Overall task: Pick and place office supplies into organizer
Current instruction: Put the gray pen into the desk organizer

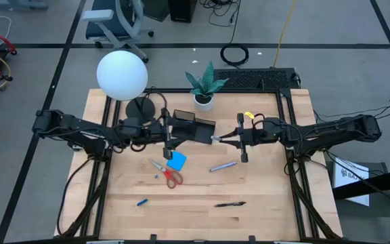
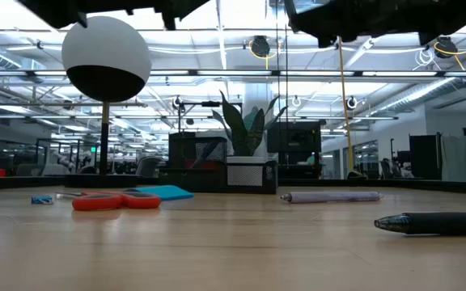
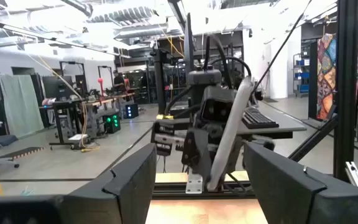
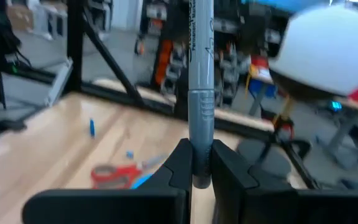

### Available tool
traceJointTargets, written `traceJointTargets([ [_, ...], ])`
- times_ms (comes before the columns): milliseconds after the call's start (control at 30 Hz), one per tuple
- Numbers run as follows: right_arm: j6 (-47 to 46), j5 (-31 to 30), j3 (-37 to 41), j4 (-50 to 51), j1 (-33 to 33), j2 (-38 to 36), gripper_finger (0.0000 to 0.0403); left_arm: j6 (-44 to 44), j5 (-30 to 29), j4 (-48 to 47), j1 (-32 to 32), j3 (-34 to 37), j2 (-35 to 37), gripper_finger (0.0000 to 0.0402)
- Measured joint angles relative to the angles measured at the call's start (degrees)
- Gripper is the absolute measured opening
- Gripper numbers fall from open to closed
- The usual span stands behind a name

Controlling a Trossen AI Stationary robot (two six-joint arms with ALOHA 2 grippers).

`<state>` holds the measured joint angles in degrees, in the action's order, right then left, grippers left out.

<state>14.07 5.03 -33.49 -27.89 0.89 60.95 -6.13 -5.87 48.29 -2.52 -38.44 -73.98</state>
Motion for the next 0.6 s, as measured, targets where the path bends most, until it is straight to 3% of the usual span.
traceJointTargets([
  [167,0.1,1.3,0.0,-6.0,0.0,3.0,0.0028,0.1,2.2,-0.4,-0.1,-4.6,-5.2,0.0245],
  [600,0.1,1.3,0.0,-7.5,0.0,6.5,0.0028,0.6,3.5,-0.2,-0.1,-10.8,-12.9,0.0239],
])
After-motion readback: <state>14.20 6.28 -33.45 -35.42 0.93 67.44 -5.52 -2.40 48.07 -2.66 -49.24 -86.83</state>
